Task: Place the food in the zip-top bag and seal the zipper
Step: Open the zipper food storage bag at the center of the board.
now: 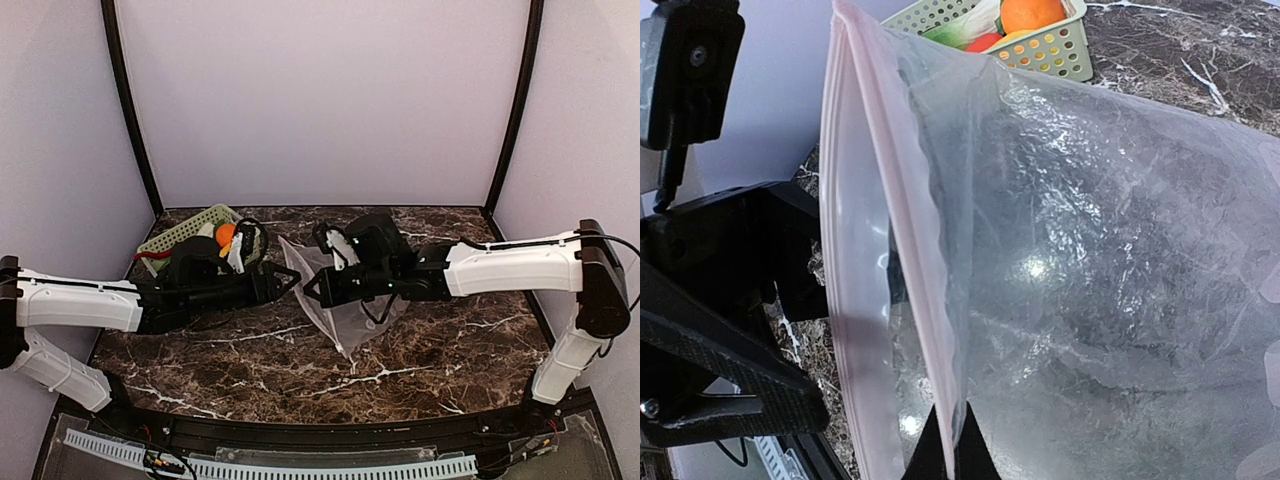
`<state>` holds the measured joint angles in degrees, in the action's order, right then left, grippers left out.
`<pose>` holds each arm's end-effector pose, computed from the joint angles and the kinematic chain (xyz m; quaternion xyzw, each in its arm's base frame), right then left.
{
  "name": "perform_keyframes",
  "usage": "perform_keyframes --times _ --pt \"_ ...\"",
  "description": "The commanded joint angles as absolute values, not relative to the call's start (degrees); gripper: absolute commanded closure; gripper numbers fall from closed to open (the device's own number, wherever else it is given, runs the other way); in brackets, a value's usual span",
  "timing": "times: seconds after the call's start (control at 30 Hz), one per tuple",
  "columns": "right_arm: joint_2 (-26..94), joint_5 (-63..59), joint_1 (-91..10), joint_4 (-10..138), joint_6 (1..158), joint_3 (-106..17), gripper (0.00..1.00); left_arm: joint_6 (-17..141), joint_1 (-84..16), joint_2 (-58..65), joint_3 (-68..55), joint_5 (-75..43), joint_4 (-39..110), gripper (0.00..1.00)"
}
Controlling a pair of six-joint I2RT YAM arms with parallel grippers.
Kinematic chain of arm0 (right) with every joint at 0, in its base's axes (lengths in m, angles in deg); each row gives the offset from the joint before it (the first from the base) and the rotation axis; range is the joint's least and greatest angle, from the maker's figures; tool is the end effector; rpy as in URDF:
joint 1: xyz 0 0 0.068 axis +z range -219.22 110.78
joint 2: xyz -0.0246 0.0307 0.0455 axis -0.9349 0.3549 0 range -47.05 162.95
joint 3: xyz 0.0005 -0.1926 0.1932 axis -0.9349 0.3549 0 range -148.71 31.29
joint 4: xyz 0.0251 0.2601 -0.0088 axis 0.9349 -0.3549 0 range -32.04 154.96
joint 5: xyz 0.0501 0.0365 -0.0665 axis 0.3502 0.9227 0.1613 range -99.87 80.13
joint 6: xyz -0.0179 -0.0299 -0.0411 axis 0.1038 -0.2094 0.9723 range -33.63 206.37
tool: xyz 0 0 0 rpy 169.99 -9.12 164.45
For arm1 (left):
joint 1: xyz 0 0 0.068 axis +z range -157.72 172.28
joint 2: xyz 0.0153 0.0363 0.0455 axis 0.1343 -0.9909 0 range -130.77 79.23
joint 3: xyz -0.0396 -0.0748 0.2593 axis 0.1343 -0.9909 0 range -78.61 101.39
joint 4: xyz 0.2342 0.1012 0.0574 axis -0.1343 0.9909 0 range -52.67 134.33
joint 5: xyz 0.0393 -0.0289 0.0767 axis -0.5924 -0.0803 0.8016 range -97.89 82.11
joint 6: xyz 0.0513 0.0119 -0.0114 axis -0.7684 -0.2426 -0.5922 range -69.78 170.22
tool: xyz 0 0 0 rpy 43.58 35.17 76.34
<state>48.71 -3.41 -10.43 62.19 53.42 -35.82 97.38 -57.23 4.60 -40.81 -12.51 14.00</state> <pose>0.1953 0.3301 0.2544 -0.2215 0.8426 0.3847 0.3049 0.1853 -0.2213 0.2437 0.0411 0.7840 -0.4832 0.3875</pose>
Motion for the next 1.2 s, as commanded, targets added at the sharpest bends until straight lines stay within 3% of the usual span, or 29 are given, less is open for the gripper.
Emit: perform_keyframes --times 0.0,0.13,0.3,0.6,0.73,1.17 --pt "49.89 -7.07 -9.18 61.32 54.97 -38.63 1.00 96.90 -57.66 4.37 -38.67 -10.13 13.67 0.32" --pt "50.52 -9.39 -8.30 59.63 55.96 -40.05 1.00 97.39 -57.73 3.32 -38.39 -9.31 13.77 0.40" --pt "50.85 -13.91 -7.42 57.03 56.90 -41.41 1.00 96.49 -58.16 1.87 -36.69 -8.60 16.30 0.64" --pt "50.13 -20.90 -6.32 50.64 57.72 -43.81 1.00 93.22 -59.16 0.68 -32.79 1.21 28.96 0.94" --pt "49.24 -26.86 -5.62 46.37 58.38 -45.45 1.00 91.20 -59.34 0.64 -31.15 6.13 34.90 0.99" --pt "50.07 -47.88 -2.18 30.74 59.21 -54.31 1.00 86.20 -61.04 -0.58 -26.68 18.89 45.82 0.99"
